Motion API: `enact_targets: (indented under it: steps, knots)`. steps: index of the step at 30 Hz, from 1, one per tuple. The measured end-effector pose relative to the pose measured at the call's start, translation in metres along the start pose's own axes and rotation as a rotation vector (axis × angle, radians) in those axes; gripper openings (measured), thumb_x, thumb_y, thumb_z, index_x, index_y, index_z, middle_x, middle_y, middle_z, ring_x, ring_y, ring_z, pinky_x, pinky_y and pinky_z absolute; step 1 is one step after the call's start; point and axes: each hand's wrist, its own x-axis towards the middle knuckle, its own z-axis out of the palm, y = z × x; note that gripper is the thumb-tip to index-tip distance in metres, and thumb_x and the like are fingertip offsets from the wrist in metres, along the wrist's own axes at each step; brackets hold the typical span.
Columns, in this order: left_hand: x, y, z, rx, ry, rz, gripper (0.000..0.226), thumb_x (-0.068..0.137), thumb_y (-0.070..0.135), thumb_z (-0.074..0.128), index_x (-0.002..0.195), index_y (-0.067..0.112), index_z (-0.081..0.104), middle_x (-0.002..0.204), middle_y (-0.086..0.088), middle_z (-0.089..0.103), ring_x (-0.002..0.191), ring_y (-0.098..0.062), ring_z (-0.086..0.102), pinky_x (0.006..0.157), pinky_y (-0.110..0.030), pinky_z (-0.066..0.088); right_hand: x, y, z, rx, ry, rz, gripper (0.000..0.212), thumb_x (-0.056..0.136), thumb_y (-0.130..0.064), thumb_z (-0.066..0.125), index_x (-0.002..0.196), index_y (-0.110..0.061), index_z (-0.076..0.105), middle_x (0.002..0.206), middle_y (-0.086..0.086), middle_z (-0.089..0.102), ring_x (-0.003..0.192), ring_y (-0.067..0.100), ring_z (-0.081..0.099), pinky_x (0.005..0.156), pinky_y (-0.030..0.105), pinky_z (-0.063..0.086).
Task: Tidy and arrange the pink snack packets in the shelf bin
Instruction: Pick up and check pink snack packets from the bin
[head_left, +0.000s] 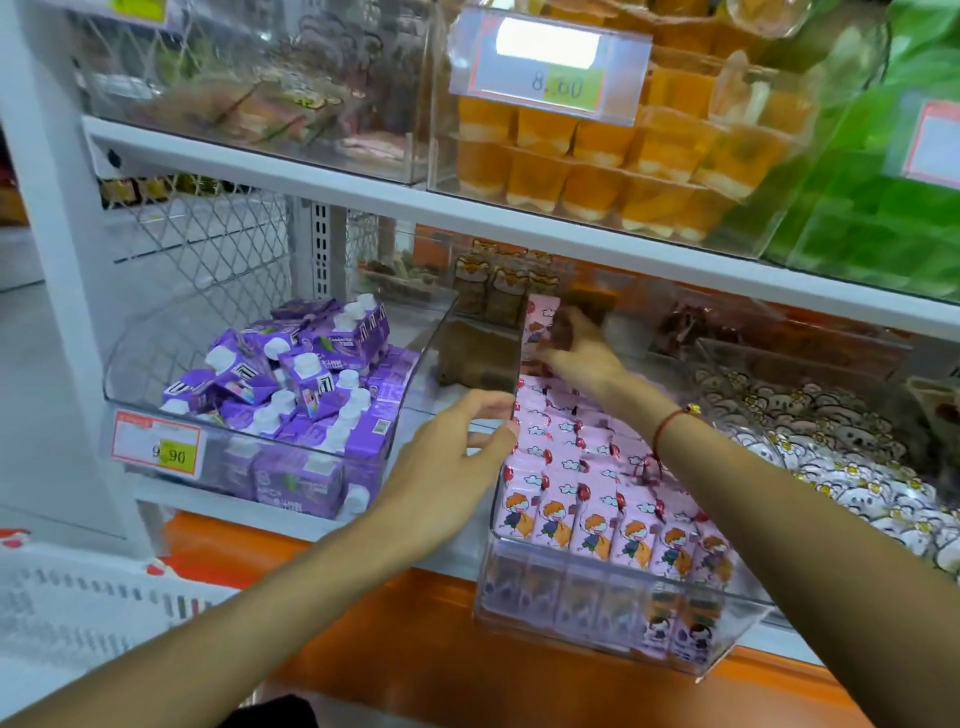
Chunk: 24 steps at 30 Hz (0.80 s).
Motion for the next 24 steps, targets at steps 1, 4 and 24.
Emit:
enact_targets:
  steps: [1,4,24]
  knots:
    - [0.0,0.0,0.0,-0.002,0.004,0.0,0.018,0.096,0.029,0.053,0.106,0.043,0.053,0.11,0.025,0.058,0.105,-0.005,0.06,0.099,-0.04,0.047,0.002,0.002,0.0,-0.014,0.036,-0.041,0.048,0.09,-0.011,0.063,0.13,-0.021,0.037,0.099,-0.007,0.051,0.078,0.001,0.051,0.054,0.008,0.042]
    - [0.001,0.0,0.0,-0.006,0.007,0.0,0.018,0.095,0.029,0.053,0.107,0.042,0.053,0.109,0.025,0.058,0.103,-0.005,0.059,0.098,-0.04,0.048,0.002,0.01,0.001,-0.096,0.084,-0.14,0.056,0.09,-0.008,0.063,0.135,-0.019,0.032,0.099,-0.001,0.053,0.081,0.014,0.058,0.061,0.015,0.048]
    - [0.062,0.022,-0.007,0.35,0.131,0.161,0.023,0.094,0.019,0.056,0.115,0.025,0.064,0.111,0.01,0.065,0.099,-0.007,0.061,0.081,-0.019,0.042,-0.092,0.014,-0.028,-0.723,-0.17,-0.245,0.044,0.101,-0.035,0.036,0.142,-0.019,0.043,0.151,0.006,0.038,0.135,0.026,0.036,0.109,0.039,0.034]
